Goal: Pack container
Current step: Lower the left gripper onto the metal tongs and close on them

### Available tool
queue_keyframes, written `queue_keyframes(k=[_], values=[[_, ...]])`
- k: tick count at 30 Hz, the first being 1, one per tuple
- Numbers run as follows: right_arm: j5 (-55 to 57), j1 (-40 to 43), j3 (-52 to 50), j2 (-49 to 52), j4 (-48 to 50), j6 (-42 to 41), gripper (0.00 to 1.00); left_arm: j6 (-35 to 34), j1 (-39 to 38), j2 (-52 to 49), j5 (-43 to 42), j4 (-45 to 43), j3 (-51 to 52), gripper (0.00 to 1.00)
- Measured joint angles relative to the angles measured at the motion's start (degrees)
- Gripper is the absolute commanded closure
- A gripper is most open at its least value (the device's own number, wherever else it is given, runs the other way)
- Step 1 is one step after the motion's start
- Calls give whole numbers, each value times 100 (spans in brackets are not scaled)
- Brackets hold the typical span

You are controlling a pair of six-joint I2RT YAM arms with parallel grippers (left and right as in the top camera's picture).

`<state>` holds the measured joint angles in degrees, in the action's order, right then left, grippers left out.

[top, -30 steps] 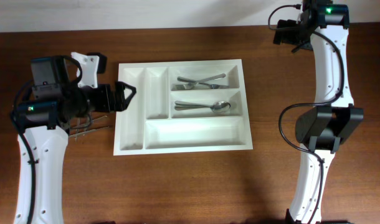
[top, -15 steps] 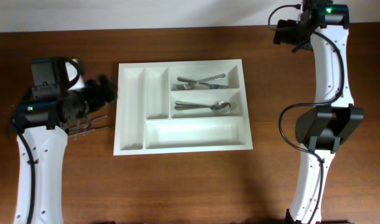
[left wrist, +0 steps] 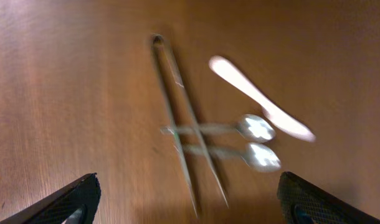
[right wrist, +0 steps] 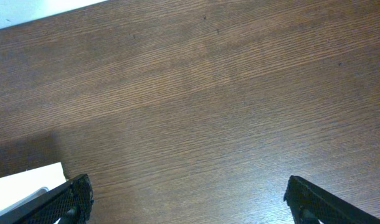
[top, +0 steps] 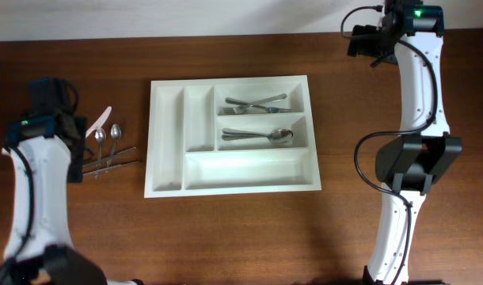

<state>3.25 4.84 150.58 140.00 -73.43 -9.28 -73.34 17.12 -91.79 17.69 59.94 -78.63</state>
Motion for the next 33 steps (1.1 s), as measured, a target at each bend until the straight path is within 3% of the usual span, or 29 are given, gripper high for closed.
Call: queue_keyframes(k=[7,14,23,30,33], values=[[0,0,0,0,0,2,1,-413,791,-901,-514,4,0,7],[0,0,0,0,0,2,1,-81,1327,-1440,-938,-262,-2,8],[0,0,0,0,0,0,1,625,1270,-1923,-1130,-538,-2,9],[0,0,0,0,0,2,1,785,1213,-2361,-1193,-601,-2,11],[0,0,0,0,0,4,1,861,1213,-2503,-1217,-734,-24,19]])
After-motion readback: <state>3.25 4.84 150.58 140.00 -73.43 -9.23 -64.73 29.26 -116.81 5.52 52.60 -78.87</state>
